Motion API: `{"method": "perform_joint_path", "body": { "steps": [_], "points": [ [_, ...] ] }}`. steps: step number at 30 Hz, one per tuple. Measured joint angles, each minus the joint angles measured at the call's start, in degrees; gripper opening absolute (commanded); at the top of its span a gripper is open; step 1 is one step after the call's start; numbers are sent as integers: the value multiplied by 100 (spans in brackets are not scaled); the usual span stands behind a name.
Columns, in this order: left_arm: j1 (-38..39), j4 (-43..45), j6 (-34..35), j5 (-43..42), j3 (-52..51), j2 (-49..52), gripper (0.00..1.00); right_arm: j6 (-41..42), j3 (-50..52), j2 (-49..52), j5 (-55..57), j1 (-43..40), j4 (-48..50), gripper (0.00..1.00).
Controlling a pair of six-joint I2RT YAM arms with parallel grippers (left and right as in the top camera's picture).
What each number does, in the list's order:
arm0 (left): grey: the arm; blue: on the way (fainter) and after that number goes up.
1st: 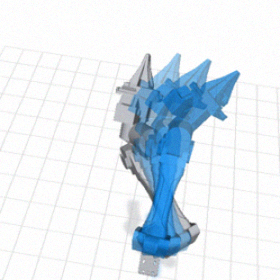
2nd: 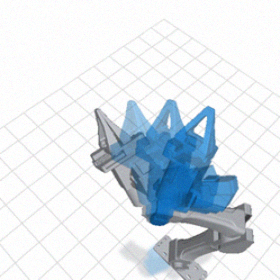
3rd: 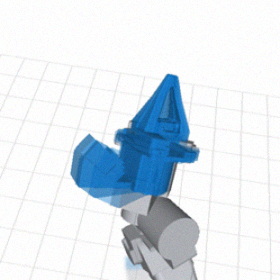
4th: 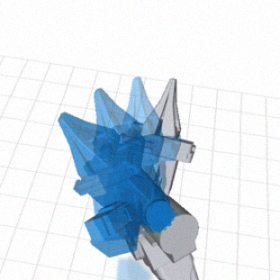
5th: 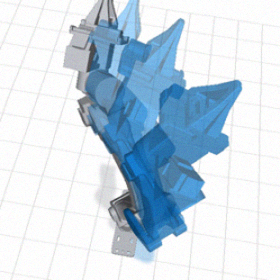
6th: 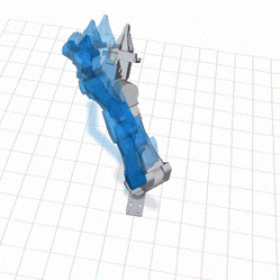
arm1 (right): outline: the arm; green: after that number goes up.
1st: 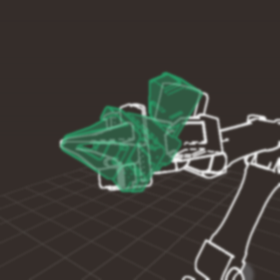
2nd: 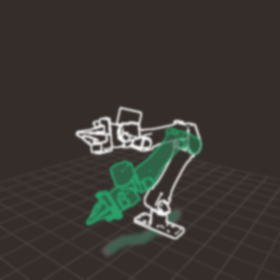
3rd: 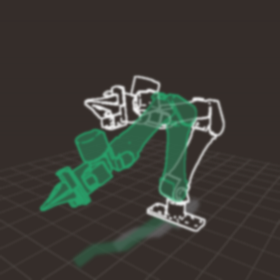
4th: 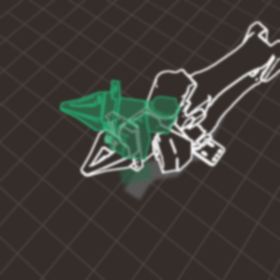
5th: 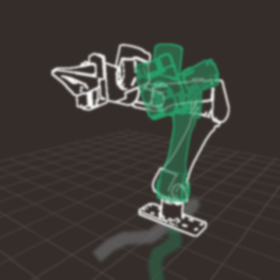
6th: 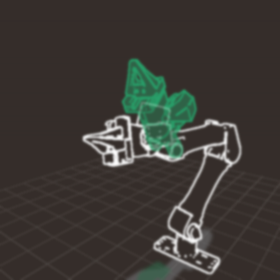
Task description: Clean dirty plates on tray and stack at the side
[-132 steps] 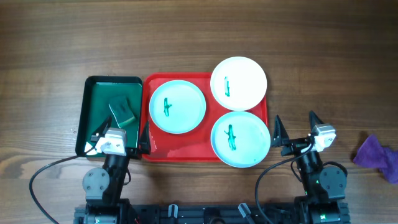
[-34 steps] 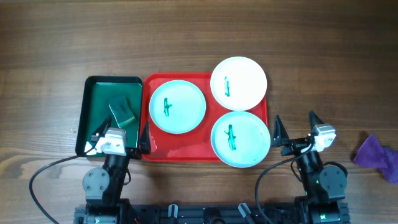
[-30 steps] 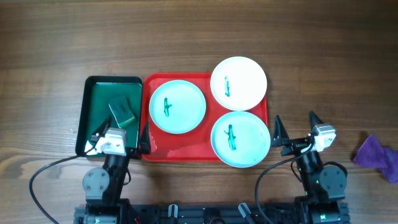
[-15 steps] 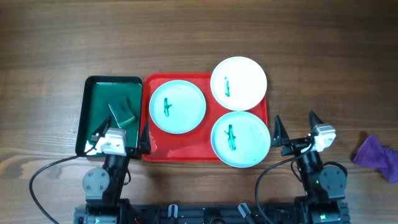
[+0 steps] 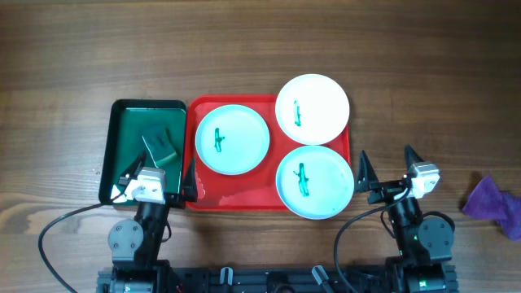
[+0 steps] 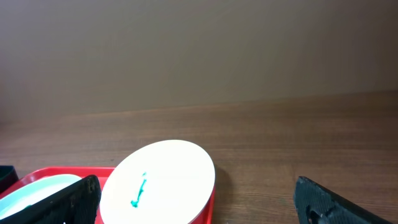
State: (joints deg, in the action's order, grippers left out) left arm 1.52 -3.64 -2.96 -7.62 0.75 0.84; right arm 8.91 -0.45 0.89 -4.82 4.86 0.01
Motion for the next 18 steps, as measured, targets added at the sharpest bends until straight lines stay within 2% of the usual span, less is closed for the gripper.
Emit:
{"method": "perform_joint_path", "body": {
  "steps": [14, 18],
  "points": [
    [0, 2, 4, 0, 0, 0, 100, 0, 0, 0, 0, 0, 0, 100],
    [0, 68, 286, 0, 0, 0, 100, 0, 0, 0, 0, 0, -2, 100]
  ]
}}
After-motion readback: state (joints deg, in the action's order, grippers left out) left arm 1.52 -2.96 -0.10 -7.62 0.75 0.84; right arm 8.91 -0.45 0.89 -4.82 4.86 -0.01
